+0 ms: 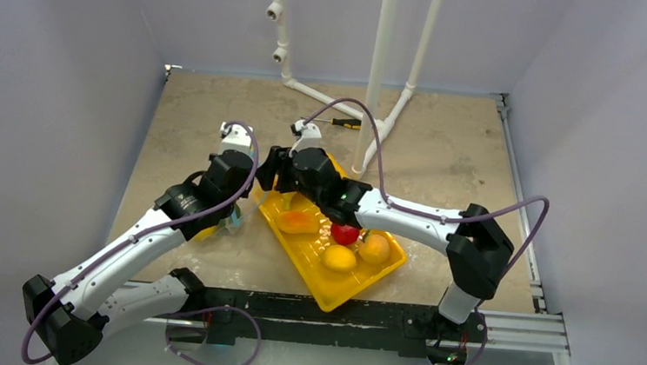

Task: Place the food in the zip-top bag and seal the zipper
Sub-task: Pick up the fake fruit from the bin.

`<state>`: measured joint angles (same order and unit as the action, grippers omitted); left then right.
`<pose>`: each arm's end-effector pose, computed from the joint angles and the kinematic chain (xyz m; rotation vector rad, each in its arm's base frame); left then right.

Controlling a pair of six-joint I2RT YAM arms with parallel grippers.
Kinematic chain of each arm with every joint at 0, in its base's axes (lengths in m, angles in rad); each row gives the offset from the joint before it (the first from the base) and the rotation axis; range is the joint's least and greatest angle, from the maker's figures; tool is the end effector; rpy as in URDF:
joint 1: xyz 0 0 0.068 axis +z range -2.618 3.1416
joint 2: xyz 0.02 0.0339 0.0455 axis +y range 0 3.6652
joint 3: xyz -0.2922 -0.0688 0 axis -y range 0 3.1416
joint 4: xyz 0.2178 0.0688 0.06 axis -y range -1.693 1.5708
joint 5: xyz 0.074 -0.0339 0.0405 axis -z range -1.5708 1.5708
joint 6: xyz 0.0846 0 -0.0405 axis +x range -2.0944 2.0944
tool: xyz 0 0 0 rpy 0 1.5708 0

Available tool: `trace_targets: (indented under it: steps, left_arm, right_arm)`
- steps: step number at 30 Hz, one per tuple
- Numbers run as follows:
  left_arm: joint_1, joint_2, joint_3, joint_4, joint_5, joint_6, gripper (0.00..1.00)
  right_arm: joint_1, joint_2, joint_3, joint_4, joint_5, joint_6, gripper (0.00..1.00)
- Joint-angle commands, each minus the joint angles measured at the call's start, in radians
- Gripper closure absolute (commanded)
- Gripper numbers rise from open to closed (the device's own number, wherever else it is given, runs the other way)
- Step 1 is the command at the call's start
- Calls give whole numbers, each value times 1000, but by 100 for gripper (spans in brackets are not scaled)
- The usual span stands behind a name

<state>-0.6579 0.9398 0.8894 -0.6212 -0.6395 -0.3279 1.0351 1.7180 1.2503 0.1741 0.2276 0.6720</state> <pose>0.1727 -0.0696 0.3101 0.0137 2.0962 0.1312 0.2380 0.3635 0.3126 -0.1908 1.9632 0.9519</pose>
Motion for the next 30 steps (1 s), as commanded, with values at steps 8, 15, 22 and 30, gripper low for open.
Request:
trace_targets:
  steps: [8, 15, 22, 30]
  left_arm:
    - [-6, -11, -8, 38, 11, 26, 100]
    - [-6, -23, -10, 44, 20, 35, 100]
    - [-6, -30, -10, 50, 27, 44, 100]
    - [-6, -46, -13, 51, 34, 46, 100]
  right_arm:
    - [0, -108, -23, -230, 199, 27, 28]
    - [0, -119, -37, -485, 329, 72, 27]
    - [0, -133, -51, -711, 430, 355, 23]
    - [-1, -173, -100, -803, 436, 434, 15]
